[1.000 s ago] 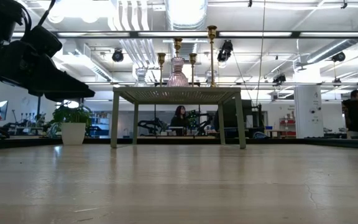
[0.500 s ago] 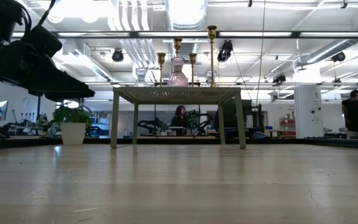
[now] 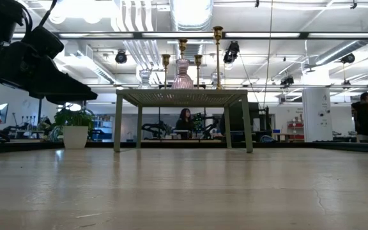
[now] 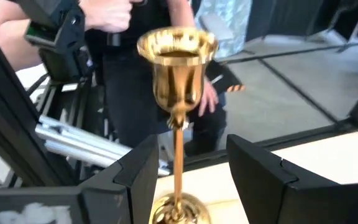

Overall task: Pick & Place candle stick holders
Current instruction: Put the gold candle holder on the shelf

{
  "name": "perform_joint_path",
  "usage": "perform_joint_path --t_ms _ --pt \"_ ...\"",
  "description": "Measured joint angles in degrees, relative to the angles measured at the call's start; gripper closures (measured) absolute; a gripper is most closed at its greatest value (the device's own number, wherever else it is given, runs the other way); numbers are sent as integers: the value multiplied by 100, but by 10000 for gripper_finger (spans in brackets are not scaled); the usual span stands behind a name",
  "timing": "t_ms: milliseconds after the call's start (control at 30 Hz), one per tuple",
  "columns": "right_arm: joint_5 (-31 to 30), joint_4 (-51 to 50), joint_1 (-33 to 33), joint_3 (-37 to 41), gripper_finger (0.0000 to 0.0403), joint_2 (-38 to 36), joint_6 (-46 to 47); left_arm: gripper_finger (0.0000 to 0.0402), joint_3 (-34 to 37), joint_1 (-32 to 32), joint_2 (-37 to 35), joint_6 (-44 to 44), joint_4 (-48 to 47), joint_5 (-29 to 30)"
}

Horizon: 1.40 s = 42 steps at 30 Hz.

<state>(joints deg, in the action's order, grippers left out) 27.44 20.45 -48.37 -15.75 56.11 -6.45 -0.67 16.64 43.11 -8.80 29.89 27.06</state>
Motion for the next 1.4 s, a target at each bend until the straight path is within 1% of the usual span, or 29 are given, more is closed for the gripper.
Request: perform_joint_path --t_ms 167,333,533,800,900,1000,1100,1267,1400 --pt "424 314 95 -15 231 494 49 156 0 -2 0 0 -2 -1" --pt "742 641 95 -15 248 742 239 156 0 0 0 0 -1 -1" --pt "812 1109 90 -17 262 1016 331 156 0 0 -2 0 0 0" --pt "816 1710 90 -19 259 1504 345 156 0 -2 -2 0 -2 -1" --pt "818 1937 90 -19 265 1650 349 156 0 -2 0 0 -2 -1" --pt "815 2053 90 -19 280 1727 350 156 0 -1 0 0 -2 0" --pt "815 2051 90 -19 307 1723 351 156 0 -1 -1 0 0 -1" --pt "896 2047 90 -19 381 1708 330 156 0 -2 -1 0 -1 1" --pt "971 2048 90 -19 389 1703 438 156 0 -2 0 0 0 -1"
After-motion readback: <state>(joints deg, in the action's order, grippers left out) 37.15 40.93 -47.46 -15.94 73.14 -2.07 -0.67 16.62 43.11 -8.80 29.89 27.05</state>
